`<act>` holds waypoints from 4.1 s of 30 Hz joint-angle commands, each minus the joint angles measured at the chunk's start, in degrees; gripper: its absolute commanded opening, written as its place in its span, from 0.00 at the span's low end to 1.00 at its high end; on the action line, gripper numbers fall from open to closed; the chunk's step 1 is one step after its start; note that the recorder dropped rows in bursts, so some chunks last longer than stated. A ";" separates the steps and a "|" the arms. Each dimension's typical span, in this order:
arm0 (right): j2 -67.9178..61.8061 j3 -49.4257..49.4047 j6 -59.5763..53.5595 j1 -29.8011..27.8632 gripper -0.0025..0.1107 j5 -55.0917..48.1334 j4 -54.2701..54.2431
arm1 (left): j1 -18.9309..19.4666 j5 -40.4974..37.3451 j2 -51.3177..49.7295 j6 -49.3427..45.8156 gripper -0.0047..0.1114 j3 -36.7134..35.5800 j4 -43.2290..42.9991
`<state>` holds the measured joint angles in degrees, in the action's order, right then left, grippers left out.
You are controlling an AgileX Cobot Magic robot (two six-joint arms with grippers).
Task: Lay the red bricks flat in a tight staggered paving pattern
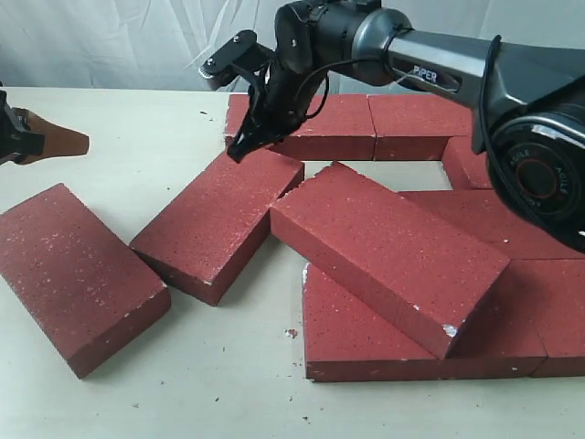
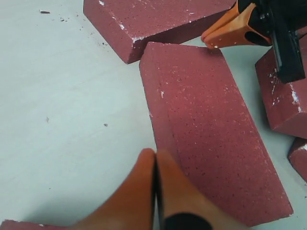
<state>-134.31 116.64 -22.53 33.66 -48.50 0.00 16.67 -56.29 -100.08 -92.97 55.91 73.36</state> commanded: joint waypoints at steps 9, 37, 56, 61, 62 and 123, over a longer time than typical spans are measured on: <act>14.63 -1.76 2.81 -10.25 0.02 -21.46 2.81 | -10.99 4.84 -0.37 -0.05 0.04 0.07 2.05; 1.44 -7.31 -1.43 -8.23 0.02 -0.08 -8.26 | -27.59 23.33 -0.61 -0.05 0.04 0.07 1.48; -2.48 -3.66 -4.05 -3.77 0.02 1.01 -9.56 | -27.59 41.91 -0.10 2.94 0.04 0.07 1.94; -2.48 -3.66 -4.05 -1.96 0.02 5.59 -9.56 | -27.59 42.16 -0.10 2.84 0.04 0.07 1.94; -2.48 -3.66 -4.05 -1.58 0.02 8.34 -9.72 | -27.59 42.42 -0.10 2.84 0.04 0.07 1.94; 20.20 -7.97 6.09 -5.68 0.02 -21.46 -2.46 | -29.46 25.07 -1.70 -1.41 0.04 1.37 6.80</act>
<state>-120.54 114.14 -17.43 28.55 -68.39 -4.21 -11.47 -30.68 -100.92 -93.86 56.41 78.65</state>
